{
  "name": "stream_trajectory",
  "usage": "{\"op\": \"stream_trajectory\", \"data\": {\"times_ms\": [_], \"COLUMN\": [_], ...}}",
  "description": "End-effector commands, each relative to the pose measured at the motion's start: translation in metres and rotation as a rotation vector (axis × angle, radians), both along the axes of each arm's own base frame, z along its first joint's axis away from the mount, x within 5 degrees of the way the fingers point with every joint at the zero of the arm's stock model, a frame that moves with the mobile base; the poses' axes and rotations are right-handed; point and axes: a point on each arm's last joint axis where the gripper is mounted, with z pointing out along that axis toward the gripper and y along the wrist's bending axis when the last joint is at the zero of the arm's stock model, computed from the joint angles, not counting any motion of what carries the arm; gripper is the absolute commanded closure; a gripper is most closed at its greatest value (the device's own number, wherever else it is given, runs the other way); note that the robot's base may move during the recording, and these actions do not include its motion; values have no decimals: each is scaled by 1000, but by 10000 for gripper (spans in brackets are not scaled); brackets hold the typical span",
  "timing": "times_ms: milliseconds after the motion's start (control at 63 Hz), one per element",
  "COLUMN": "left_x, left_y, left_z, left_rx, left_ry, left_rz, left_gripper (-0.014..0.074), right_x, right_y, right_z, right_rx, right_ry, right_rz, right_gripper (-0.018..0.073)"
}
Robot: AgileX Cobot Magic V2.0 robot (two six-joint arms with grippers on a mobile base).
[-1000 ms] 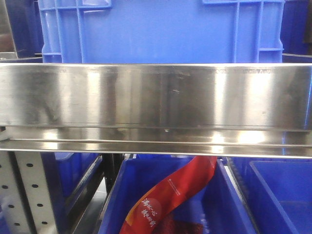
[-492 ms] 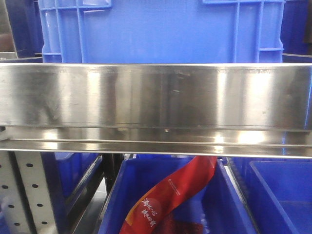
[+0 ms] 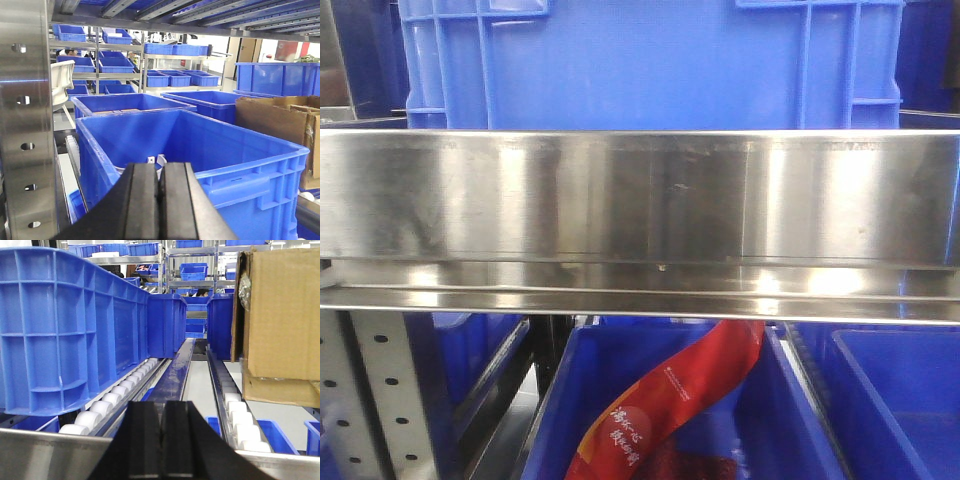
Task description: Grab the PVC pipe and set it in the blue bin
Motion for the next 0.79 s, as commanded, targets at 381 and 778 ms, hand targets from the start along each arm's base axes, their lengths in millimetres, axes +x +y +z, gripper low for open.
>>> {"op": "stream_trajectory", "data": {"times_ms": [381, 778], "left_x": [4, -31], "left_y": [13, 38], "left_z": [-73, -190], "left_rx": [50, 45], "left_ry": [-2, -28], "left_rz": [142, 354], "left_gripper": [707, 707], "right_x": [-1, -1], "right_y": [-1, -1], "right_z": [2, 2], "right_rx": [-4, -4], "right_ry": [-27, -27], "right_rz": [-10, -10], "right_gripper": [713, 713]}}
